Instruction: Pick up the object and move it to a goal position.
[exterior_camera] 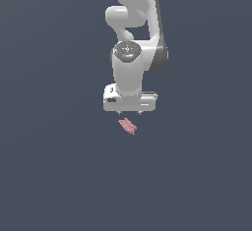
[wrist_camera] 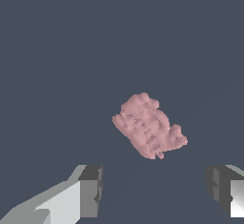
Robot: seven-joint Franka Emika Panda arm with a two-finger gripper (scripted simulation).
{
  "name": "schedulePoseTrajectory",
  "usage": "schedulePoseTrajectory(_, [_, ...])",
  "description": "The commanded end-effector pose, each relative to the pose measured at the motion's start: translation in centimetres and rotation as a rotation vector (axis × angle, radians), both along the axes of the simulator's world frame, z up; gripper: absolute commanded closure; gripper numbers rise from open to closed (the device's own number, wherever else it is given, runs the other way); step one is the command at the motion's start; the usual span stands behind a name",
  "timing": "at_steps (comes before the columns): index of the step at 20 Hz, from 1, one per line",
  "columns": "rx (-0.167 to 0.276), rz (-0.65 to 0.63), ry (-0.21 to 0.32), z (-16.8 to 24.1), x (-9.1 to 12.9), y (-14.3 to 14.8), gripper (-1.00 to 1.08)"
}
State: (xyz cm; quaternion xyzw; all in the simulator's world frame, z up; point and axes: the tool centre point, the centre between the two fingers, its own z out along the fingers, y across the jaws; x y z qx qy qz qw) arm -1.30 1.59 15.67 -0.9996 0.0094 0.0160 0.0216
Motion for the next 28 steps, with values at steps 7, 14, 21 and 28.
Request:
schedulePoseTrajectory(7, [0.045,0.035,0.016,-0.8,-0.1,-0.6,-0.60])
schedulePoseTrajectory(14, [0.123,0.092,0.032,-2.0,-0.3,-1.5,-0.60])
schedulePoseTrajectory(21, [0.228,0.161,0.032,-3.4,-0.4,-2.6,-0.60])
schedulePoseTrajectory(28, [0.337,0.227,0.008,-4.5,-0.4,-3.5,-0.60])
